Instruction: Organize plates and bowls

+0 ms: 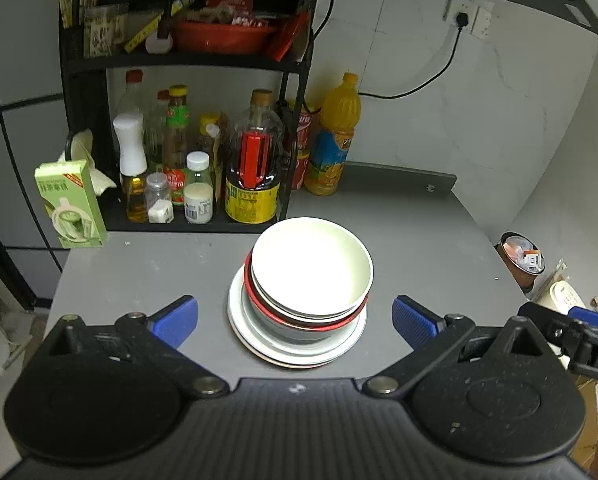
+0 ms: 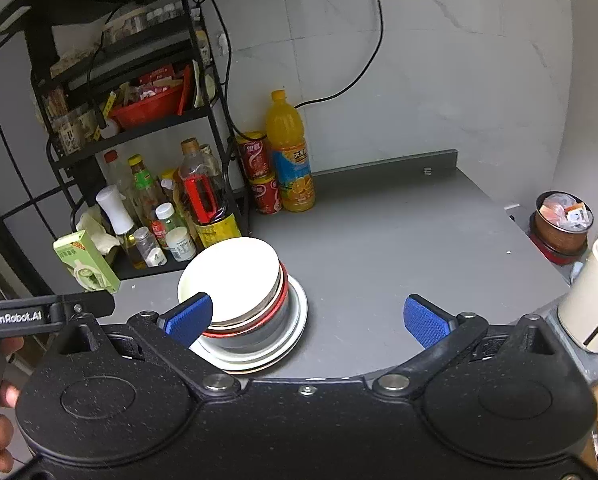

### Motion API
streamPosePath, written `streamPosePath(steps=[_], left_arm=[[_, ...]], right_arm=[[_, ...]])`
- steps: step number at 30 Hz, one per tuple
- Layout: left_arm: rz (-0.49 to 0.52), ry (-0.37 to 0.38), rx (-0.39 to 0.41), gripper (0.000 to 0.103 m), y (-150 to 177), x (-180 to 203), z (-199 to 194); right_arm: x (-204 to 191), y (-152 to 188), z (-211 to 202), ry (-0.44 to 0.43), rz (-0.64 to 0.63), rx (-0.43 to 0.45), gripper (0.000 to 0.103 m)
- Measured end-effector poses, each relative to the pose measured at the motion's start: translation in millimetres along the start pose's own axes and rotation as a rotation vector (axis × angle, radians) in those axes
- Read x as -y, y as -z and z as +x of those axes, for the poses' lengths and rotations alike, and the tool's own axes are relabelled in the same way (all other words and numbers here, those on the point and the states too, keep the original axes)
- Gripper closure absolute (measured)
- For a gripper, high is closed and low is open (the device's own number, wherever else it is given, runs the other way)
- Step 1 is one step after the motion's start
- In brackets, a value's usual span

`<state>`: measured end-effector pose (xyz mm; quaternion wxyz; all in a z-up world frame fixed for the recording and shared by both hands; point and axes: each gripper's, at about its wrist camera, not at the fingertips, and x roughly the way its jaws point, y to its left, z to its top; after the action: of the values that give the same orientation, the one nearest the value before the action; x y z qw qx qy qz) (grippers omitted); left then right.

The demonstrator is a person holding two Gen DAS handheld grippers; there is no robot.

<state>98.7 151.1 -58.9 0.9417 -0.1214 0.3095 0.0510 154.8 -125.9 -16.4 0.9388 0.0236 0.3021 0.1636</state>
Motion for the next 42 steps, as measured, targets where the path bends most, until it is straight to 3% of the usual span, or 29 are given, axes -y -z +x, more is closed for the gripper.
streamPosePath(steps=[9, 22, 42], left_arm=[[0.031, 0.039, 0.009, 0.001, 16.6, 2.0, -24.9], [0.081, 0.068, 0.006, 0.001, 42.4, 9.6, -46.0], [0.116, 0.079, 0.004, 0.001, 47.6, 19.1, -55.5]], right_arm=[[2.3, 17.3, -20.7, 0.048, 0.005, 0.017, 0.0], [2.2, 38.1, -44.9, 0.047, 0.014, 0.026, 0.0], [8.8, 43.9, -58.3, 0.049, 0.025, 0.045, 0.0]])
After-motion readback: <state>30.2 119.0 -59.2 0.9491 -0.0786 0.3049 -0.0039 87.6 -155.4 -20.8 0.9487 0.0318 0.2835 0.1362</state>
